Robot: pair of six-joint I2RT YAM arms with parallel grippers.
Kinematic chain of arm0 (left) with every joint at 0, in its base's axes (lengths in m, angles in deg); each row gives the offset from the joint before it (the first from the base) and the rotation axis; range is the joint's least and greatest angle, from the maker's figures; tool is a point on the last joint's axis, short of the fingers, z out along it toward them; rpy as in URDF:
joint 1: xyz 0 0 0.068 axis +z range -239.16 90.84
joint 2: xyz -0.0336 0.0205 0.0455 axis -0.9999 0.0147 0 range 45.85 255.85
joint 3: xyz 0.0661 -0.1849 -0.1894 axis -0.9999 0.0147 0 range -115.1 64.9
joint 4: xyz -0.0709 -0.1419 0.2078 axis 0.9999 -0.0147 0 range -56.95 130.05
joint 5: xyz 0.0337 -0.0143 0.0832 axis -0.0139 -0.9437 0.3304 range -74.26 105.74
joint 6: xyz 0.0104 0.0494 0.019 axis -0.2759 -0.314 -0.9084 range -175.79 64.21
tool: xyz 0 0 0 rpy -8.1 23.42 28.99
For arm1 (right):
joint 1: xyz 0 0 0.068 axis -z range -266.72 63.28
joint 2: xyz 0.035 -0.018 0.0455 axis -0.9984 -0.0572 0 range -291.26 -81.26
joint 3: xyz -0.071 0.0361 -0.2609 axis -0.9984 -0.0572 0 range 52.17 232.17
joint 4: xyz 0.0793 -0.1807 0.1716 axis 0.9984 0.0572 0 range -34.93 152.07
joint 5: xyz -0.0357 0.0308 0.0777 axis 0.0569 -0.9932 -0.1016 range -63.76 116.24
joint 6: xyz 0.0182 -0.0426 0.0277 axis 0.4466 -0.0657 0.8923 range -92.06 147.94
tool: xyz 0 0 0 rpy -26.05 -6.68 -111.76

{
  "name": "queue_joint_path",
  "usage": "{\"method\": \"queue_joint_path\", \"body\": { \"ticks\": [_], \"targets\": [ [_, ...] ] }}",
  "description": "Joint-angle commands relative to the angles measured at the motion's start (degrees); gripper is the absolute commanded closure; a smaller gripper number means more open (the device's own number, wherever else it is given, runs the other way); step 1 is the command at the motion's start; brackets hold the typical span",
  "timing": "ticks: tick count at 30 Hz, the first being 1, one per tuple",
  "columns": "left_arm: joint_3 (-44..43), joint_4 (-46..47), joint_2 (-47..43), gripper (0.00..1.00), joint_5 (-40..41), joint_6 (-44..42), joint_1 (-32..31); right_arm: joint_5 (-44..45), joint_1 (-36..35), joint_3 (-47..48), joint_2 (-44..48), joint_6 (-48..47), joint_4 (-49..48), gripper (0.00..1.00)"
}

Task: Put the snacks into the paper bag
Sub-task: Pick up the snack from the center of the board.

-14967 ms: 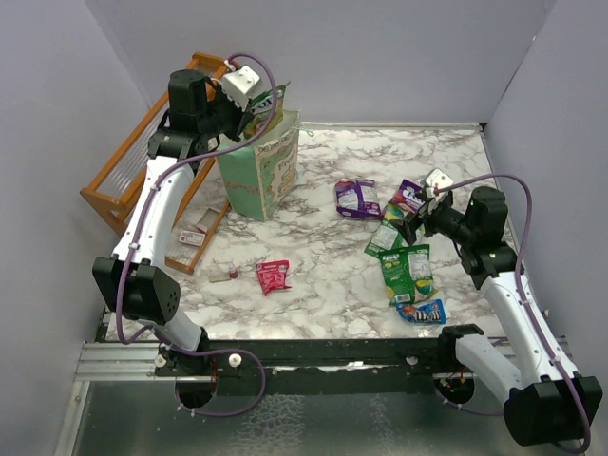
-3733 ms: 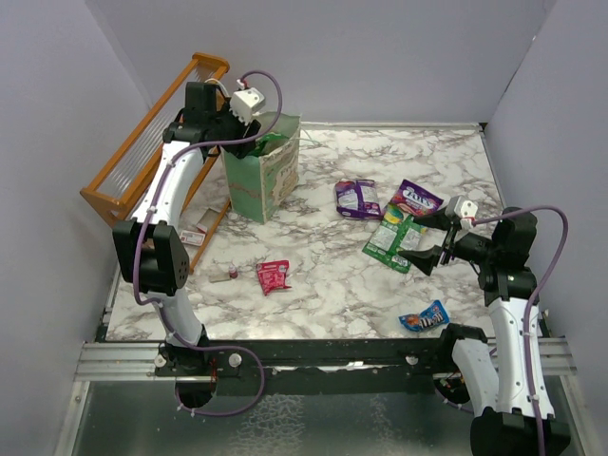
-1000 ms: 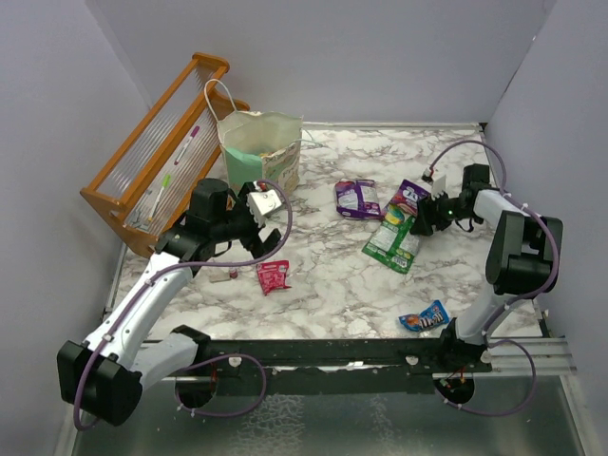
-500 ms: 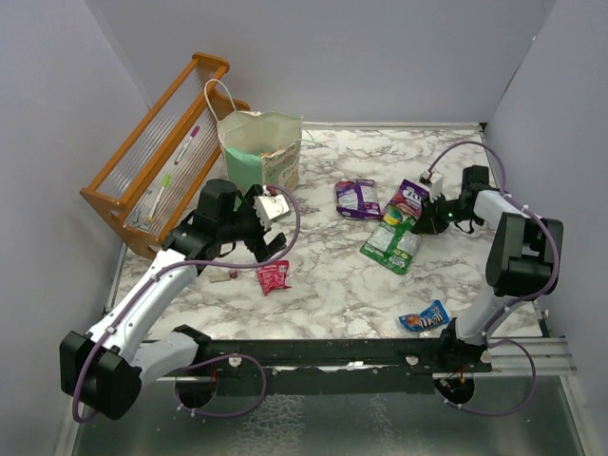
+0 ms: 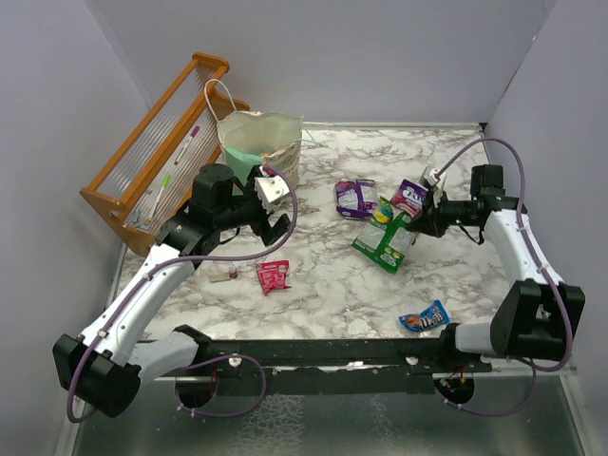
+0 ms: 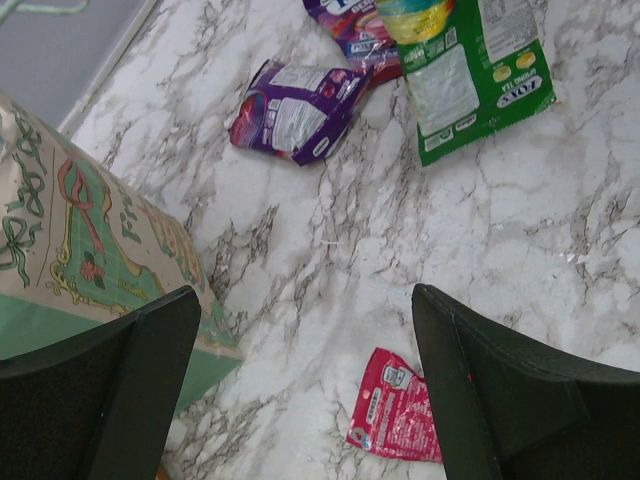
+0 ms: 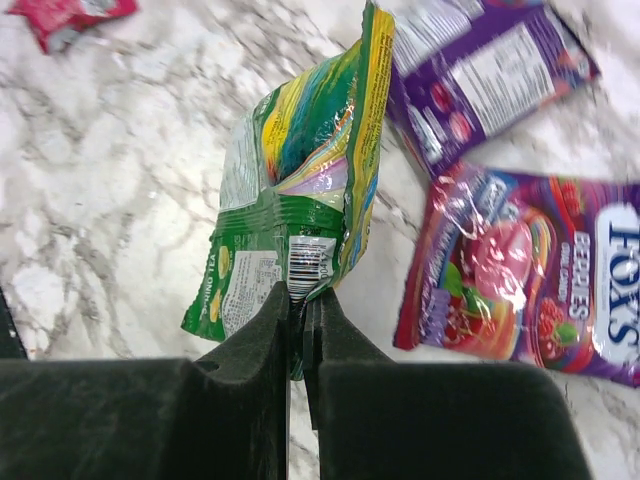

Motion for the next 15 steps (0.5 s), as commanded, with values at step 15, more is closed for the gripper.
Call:
{"method": "queue_joint_path", "body": {
  "ticks": [15],
  "targets": [
    [-12.7,-2.9,10.9,0.13,-12.0,3.3,-9.2,-15.8,-10.8,-7.6,25.0,7.0,-8.8,0.99]
  ]
}}
